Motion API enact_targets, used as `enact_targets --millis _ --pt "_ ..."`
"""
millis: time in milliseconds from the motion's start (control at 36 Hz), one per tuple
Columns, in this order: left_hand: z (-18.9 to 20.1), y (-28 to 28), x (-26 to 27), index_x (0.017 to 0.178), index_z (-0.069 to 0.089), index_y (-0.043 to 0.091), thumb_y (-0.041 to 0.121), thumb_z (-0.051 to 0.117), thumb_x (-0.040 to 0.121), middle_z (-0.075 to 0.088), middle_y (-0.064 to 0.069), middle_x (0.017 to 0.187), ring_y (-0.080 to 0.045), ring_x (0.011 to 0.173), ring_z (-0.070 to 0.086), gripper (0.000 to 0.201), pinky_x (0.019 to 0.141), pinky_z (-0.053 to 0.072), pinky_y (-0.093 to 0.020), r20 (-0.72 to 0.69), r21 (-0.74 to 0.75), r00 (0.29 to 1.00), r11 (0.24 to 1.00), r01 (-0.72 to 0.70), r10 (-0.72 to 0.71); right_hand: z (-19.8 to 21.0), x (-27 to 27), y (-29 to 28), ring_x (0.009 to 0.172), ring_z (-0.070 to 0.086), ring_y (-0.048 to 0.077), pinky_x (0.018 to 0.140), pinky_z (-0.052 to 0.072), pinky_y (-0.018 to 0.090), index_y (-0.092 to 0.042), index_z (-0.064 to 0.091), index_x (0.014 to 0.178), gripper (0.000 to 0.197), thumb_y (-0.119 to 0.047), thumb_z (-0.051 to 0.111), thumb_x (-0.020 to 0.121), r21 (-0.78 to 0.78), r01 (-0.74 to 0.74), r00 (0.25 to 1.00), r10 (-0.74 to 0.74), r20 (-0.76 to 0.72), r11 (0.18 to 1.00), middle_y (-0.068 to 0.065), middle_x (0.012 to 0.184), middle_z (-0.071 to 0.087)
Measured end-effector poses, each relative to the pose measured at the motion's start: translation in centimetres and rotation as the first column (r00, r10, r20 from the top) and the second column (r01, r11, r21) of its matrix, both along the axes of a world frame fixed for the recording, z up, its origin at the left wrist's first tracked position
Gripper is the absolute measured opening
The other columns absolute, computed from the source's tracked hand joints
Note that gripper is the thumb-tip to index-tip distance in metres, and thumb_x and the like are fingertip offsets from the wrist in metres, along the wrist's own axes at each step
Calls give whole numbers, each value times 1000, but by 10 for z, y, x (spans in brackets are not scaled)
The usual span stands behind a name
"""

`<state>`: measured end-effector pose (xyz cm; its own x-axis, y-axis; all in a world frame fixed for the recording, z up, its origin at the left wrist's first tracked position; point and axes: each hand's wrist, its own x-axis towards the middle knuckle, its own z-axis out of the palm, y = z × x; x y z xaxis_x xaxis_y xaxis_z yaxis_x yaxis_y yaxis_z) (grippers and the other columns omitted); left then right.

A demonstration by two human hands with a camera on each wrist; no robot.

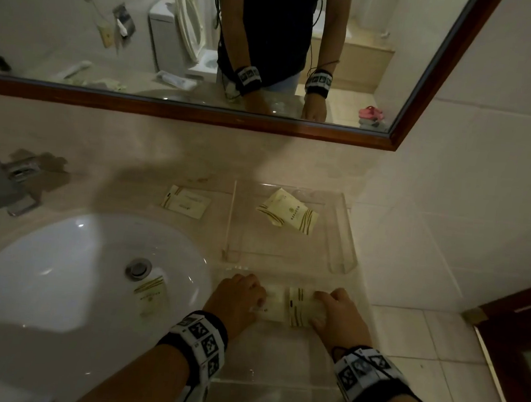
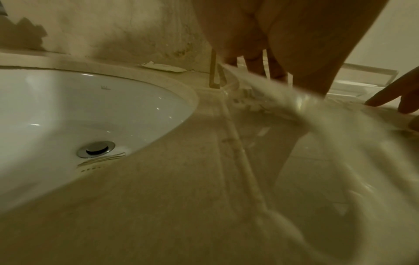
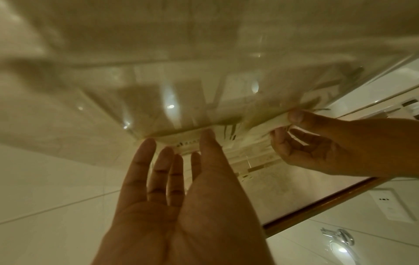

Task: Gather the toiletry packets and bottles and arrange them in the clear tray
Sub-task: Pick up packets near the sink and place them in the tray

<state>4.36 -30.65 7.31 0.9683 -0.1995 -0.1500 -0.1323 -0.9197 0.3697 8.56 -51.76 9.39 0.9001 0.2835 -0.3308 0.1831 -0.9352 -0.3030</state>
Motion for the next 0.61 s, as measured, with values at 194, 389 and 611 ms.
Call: enact_targets --millis 194,389,611 --pt "-2 3 5 109 55 21 27 57 86 46 3 122 -19 112 43 24 93 35 -28 -15 -2 1000 1000 -6 6 -3 8 3 110 47 23 91 48 34 -22 46 129 48 -28 61 84 -7 26 1000 -26 3 1000 6 122 41" --pt "2 4 6 114 53 25 38 58 85 45 4 124 -18 116 42 33 97 33 -30 -34 7 999 1000 -14 14 -2 9 7 110 49 22 90 48 33 -20 48 128 50 -36 61 82 8 41 999 -41 26 999 4 121 43" --pt "37 12 30 113 54 25 37 56 87 49 2 121 -19 111 46 29 95 39 -34 13 -68 999 997 -43 44 19 25 16 93 57 16 77 50 30 -21 56 109 27 -38 52 89 80 80 987 -90 134 994 -1 109 53"
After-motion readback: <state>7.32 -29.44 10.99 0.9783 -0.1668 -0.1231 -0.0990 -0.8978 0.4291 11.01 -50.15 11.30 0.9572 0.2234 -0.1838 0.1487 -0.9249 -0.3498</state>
